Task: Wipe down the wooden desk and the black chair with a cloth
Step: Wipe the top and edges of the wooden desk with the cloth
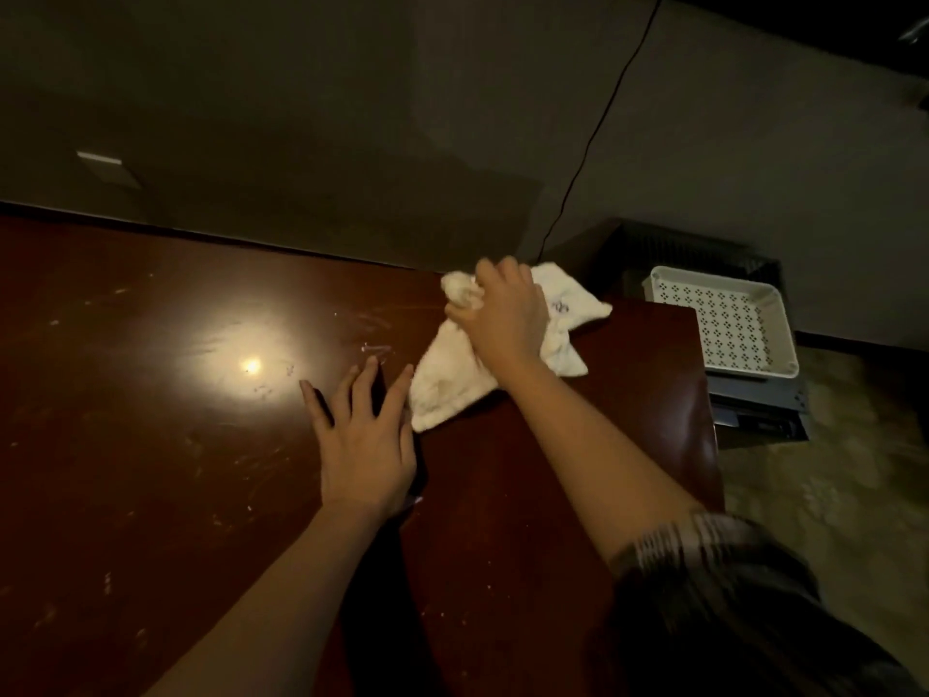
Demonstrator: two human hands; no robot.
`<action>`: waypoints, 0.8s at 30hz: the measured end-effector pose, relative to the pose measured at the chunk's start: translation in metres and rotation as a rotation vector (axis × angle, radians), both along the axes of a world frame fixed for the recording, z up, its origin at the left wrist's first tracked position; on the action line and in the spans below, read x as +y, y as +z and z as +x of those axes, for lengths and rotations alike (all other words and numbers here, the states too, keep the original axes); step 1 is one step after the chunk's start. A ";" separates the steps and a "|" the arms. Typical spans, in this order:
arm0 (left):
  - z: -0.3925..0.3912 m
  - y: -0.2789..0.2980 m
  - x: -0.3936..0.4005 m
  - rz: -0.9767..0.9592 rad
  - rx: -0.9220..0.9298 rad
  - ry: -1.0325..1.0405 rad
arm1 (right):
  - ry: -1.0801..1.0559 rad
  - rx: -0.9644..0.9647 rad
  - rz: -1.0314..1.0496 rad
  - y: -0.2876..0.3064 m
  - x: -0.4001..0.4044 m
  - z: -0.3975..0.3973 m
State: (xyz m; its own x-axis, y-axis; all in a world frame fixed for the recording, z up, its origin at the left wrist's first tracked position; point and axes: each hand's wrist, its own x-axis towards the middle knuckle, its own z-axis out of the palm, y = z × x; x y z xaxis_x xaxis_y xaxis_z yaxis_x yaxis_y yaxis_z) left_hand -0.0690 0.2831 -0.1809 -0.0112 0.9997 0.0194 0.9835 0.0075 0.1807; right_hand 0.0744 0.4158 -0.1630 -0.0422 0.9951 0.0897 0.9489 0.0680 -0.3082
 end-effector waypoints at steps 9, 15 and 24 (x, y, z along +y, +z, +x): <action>0.001 0.005 -0.001 -0.038 -0.007 0.029 | 0.060 0.028 0.050 -0.007 -0.085 0.022; 0.000 0.005 -0.002 -0.051 -0.015 0.062 | 0.178 -0.021 -0.009 0.001 -0.065 0.034; 0.003 0.006 -0.009 0.015 -0.022 0.074 | -0.006 0.022 -0.004 0.000 -0.090 0.015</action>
State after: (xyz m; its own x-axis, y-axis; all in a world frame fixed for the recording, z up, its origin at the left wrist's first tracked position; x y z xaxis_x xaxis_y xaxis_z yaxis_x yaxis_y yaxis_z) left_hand -0.0660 0.2737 -0.1747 -0.0852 0.9958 0.0335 0.9762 0.0767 0.2030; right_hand 0.0897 0.3254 -0.1628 -0.0339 0.9956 0.0870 0.9423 0.0608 -0.3292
